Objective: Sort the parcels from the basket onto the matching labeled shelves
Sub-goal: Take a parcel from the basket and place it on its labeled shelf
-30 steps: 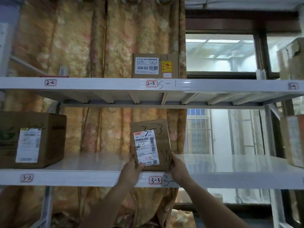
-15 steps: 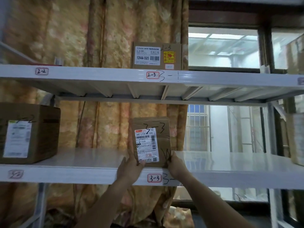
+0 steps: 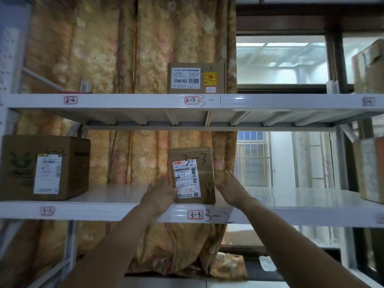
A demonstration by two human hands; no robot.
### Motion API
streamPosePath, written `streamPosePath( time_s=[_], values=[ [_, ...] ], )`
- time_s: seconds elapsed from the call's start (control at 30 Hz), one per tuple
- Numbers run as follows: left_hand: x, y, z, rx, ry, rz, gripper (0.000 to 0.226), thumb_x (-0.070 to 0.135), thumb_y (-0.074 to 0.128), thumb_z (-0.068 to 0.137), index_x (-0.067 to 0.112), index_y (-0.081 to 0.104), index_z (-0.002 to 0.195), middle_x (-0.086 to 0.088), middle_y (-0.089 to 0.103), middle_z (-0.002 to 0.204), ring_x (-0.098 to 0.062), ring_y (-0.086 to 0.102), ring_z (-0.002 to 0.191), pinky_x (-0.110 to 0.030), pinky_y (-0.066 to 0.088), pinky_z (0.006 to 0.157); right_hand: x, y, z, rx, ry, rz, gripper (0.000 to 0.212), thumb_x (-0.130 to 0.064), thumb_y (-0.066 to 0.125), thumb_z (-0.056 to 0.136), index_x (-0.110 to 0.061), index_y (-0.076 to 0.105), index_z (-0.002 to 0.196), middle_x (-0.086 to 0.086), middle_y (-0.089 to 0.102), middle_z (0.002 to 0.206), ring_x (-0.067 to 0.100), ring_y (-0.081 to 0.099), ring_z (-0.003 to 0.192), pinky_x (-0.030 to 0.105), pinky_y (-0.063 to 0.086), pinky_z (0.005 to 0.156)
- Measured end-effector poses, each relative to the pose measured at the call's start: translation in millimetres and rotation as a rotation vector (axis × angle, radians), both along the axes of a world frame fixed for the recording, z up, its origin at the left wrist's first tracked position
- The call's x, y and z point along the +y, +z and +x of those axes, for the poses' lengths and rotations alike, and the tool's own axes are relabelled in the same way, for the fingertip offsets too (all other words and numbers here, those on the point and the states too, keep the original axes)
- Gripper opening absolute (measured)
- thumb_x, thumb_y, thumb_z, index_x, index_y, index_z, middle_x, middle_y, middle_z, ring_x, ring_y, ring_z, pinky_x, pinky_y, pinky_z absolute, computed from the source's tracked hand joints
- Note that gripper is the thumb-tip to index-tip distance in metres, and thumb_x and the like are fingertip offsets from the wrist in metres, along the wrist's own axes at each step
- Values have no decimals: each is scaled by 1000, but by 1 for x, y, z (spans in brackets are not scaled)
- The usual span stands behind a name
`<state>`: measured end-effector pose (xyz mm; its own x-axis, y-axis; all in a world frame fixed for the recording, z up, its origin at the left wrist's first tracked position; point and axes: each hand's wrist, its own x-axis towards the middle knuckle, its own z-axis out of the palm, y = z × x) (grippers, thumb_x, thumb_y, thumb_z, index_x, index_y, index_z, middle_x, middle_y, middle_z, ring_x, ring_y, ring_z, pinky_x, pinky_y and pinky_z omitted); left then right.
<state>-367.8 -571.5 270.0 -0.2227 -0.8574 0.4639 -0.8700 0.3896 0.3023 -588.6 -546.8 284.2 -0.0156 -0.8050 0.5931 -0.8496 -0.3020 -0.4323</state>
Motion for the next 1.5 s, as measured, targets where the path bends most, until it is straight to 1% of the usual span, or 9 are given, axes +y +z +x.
streamPosePath(
  time_s=[0.17, 0.33, 0.43, 0.57, 0.83, 1.0, 1.13, 1.27, 1.5],
  values=[
    [32, 41, -2, -352, 163, -126, 69, 52, 16, 98, 14, -8, 150, -5, -9, 160, -19, -10, 147, -37, -4, 119, 41, 51, 0, 456, -156, -17, 60, -41, 32, 100, -12, 22, 152, 6, 18, 161, 25, 14, 149, 45, 16, 121],
    [85, 59, -1, -376, 270, -76, 69, 54, 14, 97, 14, -5, 151, -4, -8, 160, -19, -7, 147, -40, -5, 118, 77, 71, 19, 510, -97, 45, 57, -45, 30, 100, -14, 32, 149, 9, 22, 160, 27, 18, 148, 46, 20, 119],
    [113, 51, 11, -339, 289, -18, 70, 54, 14, 97, 14, -4, 151, -6, -10, 159, -22, -8, 147, -42, -2, 119, 90, 63, 29, 515, -50, 56, 48, -39, 32, 100, -15, 47, 139, 10, 35, 153, 28, 35, 139, 44, 34, 111],
    [153, 33, 50, -281, 312, 72, 69, 54, 15, 97, 20, -11, 150, -3, -13, 159, -22, -5, 148, -42, 3, 121, 104, 42, 62, 528, 55, 93, 53, -36, 34, 101, -11, 35, 147, 11, 28, 156, 31, 29, 142, 42, 31, 112],
    [298, -45, 220, -291, 761, 296, 66, 47, 17, 100, 8, -1, 151, -10, -4, 160, -23, -4, 148, -36, -1, 119, 149, 1, 229, 586, 481, 150, 47, -37, 33, 101, -17, 41, 143, 14, 44, 145, 33, 47, 127, 38, 41, 103],
    [421, -79, 331, -317, 1101, 441, 69, 48, 16, 99, 5, 0, 150, -11, -4, 160, -22, -2, 148, -35, 2, 120, 206, -37, 360, 679, 741, 176, 49, -32, 31, 103, -11, 33, 148, 14, 33, 154, 34, 37, 137, 44, 33, 112],
    [477, -93, 373, -313, 1187, 480, 69, 47, 20, 99, 4, 3, 150, -12, 0, 159, -23, 2, 148, -34, 4, 119, 258, -66, 453, 707, 920, 189, 55, -35, 28, 104, -9, 24, 152, 13, 17, 161, 32, 24, 145, 39, 25, 118],
    [509, -114, 421, -274, 1240, 518, 68, 48, 17, 99, 6, 1, 150, -10, -1, 160, -21, -1, 148, -36, 1, 120, 279, -99, 521, 712, 983, 196, 53, -31, 34, 102, -6, 31, 148, 14, 27, 157, 32, 32, 141, 36, 28, 116],
    [518, -205, 505, -207, 1205, 661, 69, 50, 15, 99, 6, 0, 150, -10, -1, 160, -22, -2, 148, -37, 0, 120, 259, -212, 596, 780, 1029, 400, 55, -38, 33, 102, -13, 26, 151, 10, 22, 160, 30, 28, 144, 39, 25, 117]
  ],
)
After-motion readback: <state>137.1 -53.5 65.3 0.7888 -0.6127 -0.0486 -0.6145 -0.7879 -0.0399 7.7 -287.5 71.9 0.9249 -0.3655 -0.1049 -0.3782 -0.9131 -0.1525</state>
